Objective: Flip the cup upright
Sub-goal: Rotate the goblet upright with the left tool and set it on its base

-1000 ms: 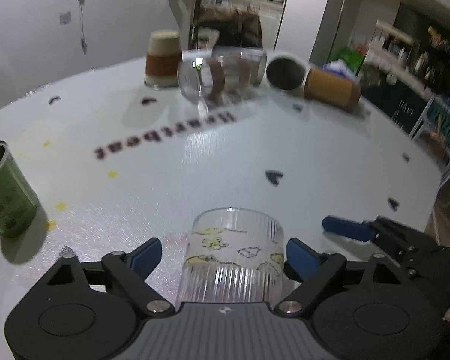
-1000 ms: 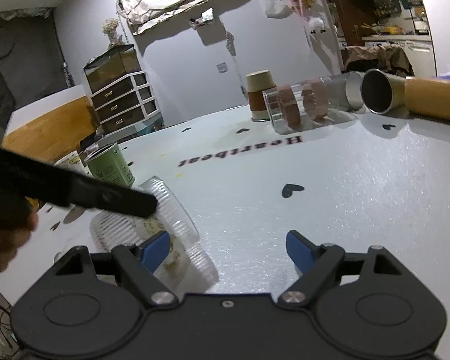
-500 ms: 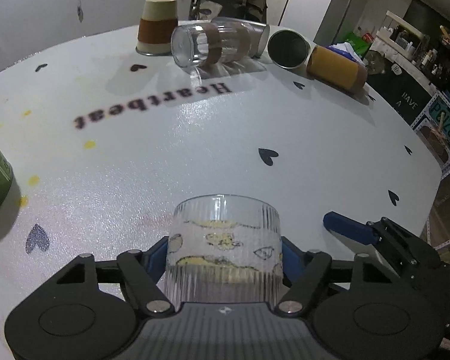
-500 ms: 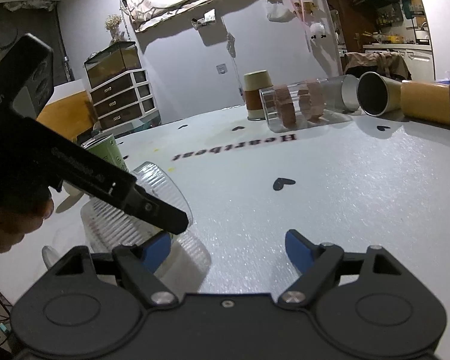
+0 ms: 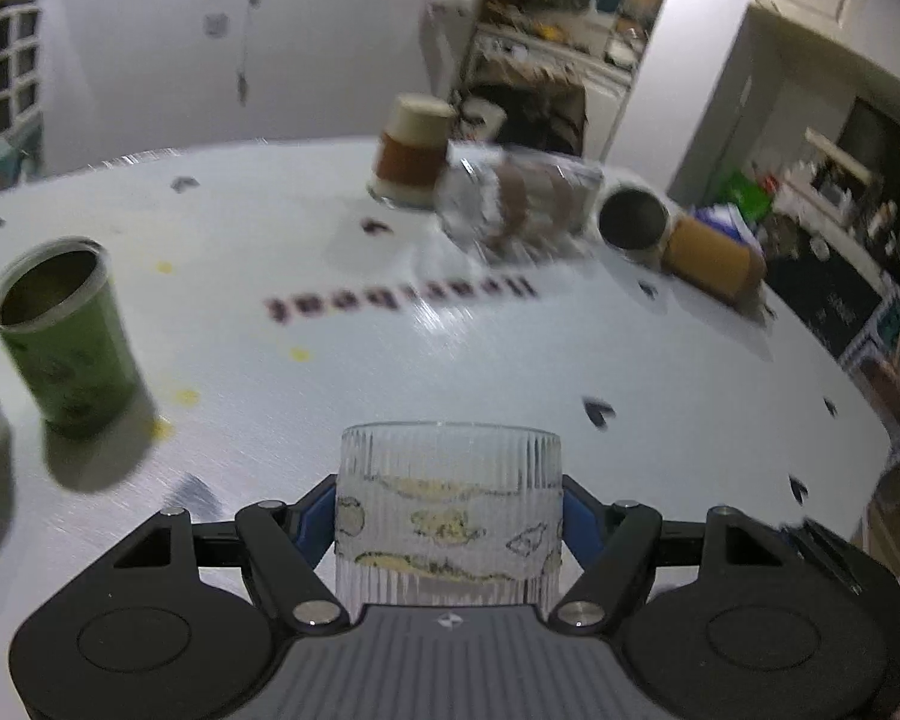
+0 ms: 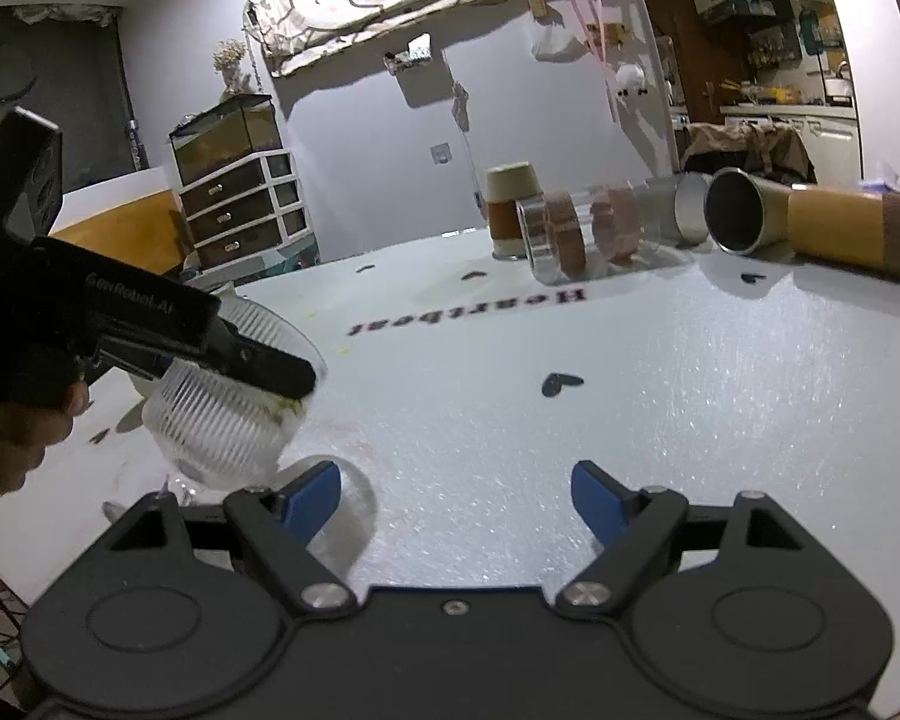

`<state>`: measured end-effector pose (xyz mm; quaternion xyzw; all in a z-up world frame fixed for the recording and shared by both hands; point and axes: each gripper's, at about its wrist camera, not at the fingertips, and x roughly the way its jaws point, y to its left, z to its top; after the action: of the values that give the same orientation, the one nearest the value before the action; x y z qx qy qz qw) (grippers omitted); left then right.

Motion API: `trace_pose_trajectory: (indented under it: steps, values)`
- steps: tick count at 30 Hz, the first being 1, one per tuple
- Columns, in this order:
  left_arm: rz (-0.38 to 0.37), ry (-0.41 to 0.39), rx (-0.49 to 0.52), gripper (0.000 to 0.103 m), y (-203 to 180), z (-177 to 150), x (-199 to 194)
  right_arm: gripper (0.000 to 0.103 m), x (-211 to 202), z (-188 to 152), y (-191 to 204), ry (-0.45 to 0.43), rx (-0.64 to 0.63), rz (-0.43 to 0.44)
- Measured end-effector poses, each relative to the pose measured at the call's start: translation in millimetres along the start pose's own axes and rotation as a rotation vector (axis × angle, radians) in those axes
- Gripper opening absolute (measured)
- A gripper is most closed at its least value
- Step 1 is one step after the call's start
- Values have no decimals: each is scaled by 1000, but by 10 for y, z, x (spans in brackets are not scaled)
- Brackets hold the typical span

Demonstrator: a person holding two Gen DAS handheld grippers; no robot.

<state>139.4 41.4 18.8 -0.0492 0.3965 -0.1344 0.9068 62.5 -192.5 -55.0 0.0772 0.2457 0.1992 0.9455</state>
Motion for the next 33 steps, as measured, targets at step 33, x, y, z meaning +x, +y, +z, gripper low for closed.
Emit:
trace_pose_trajectory:
  steps: [33]
  values:
    - [368,-312,-37,74,592,764,427,85,48,39,432,-6,-78,103]
